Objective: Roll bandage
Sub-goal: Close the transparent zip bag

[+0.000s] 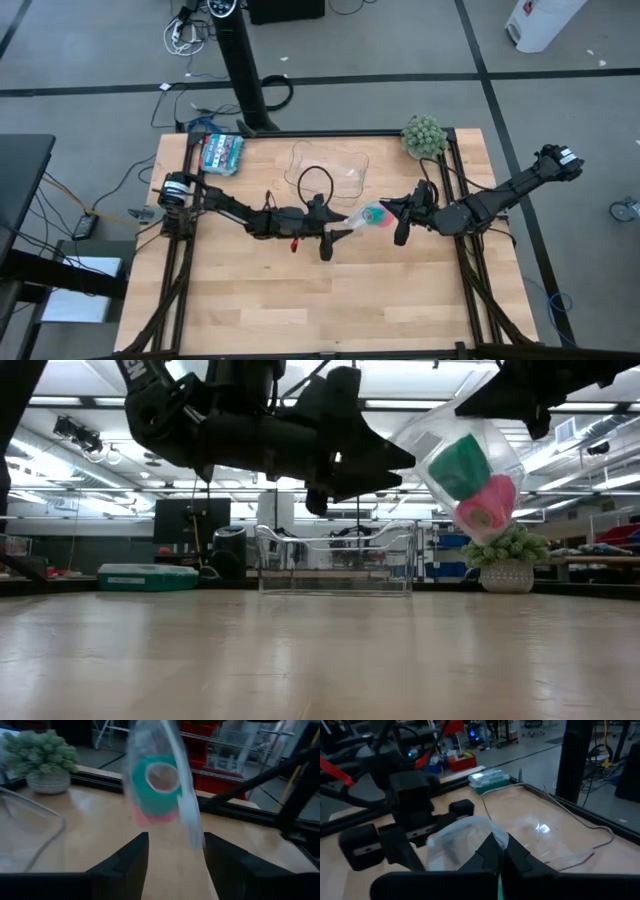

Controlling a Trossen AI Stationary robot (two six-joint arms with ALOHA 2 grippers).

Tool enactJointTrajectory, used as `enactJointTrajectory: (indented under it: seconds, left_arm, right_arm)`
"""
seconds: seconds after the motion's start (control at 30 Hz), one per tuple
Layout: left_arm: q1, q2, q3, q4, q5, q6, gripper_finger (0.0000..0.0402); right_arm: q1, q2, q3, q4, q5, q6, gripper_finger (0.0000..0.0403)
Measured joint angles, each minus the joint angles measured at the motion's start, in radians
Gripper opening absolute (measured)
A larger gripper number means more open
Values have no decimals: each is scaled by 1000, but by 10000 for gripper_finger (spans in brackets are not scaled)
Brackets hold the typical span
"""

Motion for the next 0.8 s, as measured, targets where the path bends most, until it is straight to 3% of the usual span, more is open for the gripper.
enactJointTrajectory:
  seconds: [0.13, 0.23, 0.33, 0.43, 0.47, 0.7, 0.8]
  left_arm:
    - [21, 0, 2, 5, -22, 6, 203]
    - [32, 0, 2, 53, -31, 41, 190]
    - [33, -1, 3, 74, -36, 115, 136]
    - [31, -13, 3, 39, -21, 143, 39]
    - [31, -17, 3, 31, -12, 148, 24]
    - [32, -87, 3, -67, -5, 165, 22]
    - [36, -159, 4, -199, 23, 166, 22]
  right_arm:
    - [-2, 12, -38, 88, 0, -8, 0]
    - [0, 13, -61, 108, 3, 3, 0]
    - [14, 13, -90, 144, 24, 11, 0]
    - [28, 13, -94, 146, 24, 12, 5]
    - [34, 13, -94, 148, 25, 12, 9]
    - [73, -1, -90, 152, 26, -37, 48]
    - [100, -8, -44, 150, 14, -139, 70]
